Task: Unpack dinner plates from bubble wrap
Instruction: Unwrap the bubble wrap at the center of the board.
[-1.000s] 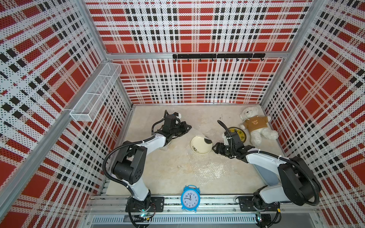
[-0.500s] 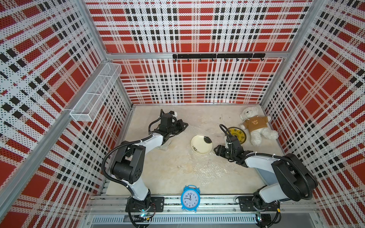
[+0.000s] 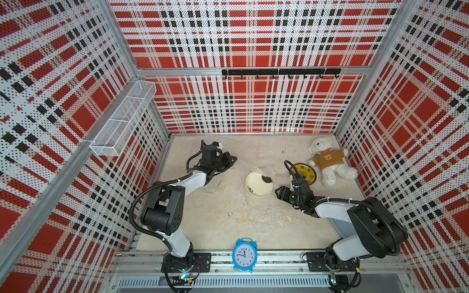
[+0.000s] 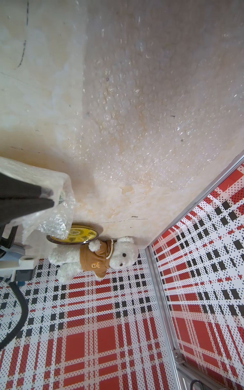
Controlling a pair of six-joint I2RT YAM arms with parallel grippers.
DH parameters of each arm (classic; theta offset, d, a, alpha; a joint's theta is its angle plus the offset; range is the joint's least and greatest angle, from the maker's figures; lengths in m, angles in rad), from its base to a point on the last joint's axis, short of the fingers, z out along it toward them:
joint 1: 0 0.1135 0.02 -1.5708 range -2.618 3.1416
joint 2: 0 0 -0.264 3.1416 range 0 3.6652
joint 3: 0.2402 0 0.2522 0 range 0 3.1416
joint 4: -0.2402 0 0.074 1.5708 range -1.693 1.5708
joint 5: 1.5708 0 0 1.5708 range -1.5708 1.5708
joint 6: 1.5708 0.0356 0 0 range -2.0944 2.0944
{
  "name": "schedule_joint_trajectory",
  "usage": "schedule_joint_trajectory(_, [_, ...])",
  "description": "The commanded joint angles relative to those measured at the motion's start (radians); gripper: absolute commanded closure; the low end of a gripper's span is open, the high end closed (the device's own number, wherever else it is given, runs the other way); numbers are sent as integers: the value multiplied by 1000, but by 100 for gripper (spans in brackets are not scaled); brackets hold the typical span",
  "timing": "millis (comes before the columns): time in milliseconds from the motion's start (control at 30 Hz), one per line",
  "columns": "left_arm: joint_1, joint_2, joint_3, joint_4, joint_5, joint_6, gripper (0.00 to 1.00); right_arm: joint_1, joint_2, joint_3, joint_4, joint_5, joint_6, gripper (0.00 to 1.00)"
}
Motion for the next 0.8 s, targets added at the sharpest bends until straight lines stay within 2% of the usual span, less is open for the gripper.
schedule_joint_trajectory(0, [12, 13, -8, 44, 0, 7, 100, 1, 12, -35, -98, 40, 18, 35])
schedule_joint_trajectory(500, [82, -5, -66, 45, -13, 17, 100, -5, 13, -22, -120, 30, -1, 35])
schedule_joint_trajectory(533, [88, -8, -67, 43, -9, 20, 98, -6, 15, -18, -119, 29, -4, 35])
schedule_joint_trajectory(600, [91, -17, -58, 38, 16, 34, 84, -6, 13, -14, -122, 24, -6, 35])
schedule_joint_trajectory(667, [86, -29, -42, 4, 27, 64, 89, -7, 13, -8, -126, 24, -7, 35])
schedule_joint_trajectory(767, [77, -47, -23, -42, 40, 93, 84, -7, 16, 7, -135, 20, -12, 35])
